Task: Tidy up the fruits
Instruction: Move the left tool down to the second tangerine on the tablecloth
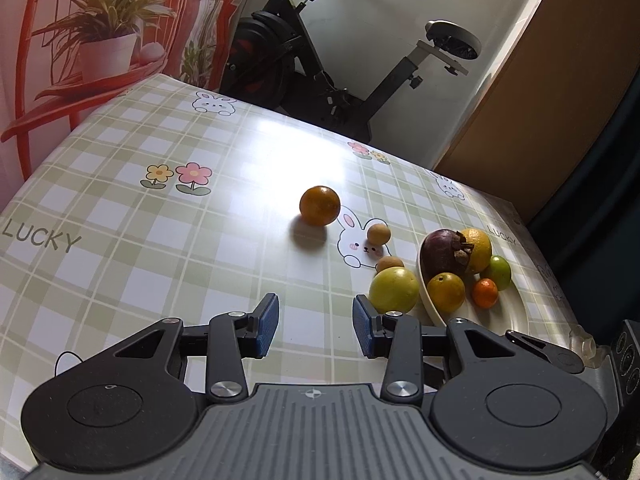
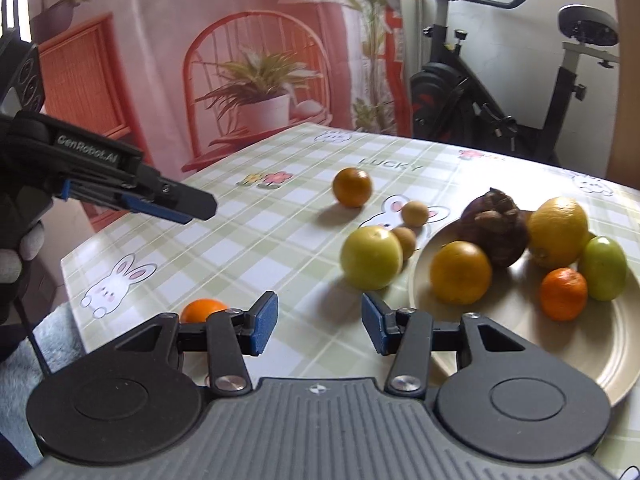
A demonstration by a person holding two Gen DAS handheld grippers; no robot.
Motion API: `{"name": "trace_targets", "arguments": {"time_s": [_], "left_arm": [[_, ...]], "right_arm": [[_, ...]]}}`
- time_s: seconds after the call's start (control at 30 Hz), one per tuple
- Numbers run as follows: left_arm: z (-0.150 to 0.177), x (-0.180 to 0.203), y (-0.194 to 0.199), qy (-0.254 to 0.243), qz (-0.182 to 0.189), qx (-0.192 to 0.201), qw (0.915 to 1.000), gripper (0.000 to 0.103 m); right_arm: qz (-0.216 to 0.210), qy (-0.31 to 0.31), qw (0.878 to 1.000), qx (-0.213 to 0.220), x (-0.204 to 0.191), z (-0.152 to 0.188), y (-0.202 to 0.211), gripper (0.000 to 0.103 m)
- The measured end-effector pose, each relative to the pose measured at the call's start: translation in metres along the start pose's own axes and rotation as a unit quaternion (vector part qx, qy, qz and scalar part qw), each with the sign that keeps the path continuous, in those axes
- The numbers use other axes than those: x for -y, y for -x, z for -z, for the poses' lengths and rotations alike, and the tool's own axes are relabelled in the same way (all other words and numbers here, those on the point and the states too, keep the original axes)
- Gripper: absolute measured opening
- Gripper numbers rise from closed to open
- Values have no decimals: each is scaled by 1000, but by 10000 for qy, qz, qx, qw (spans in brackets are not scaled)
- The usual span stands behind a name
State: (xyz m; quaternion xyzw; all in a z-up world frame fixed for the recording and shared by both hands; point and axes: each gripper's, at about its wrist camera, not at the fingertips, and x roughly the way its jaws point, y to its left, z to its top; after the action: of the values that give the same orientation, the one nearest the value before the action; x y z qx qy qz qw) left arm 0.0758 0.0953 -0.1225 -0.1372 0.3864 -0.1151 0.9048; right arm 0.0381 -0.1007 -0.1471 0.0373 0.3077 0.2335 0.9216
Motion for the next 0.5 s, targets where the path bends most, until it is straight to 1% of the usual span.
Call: {"name": "trace_targets", "arguments": {"time_s": [0.17,0.2,0.23,0.27,0.5], "left_arm": [[3,-6,0,76,-3,-42,10000,44],[4,-7,0,78,7,-50,10000,45],[4,-6,-1,76,15,-70,9999,50],[5,-6,-1,67,29,-85,9999,51],[12,-7,-8,21,143,-273,9995,51]], "right_arm": [[-258,292,9991,-176,-21,0,-7,52],[-306,339,9988,-191,-24,0,-8,54],[-336,377,9985,-203,-26,-1,-8,54],[-371,425,9982,-223,-30,0,-10,55],[-608,695,9946,-468,-45,1,-25,55]]}}
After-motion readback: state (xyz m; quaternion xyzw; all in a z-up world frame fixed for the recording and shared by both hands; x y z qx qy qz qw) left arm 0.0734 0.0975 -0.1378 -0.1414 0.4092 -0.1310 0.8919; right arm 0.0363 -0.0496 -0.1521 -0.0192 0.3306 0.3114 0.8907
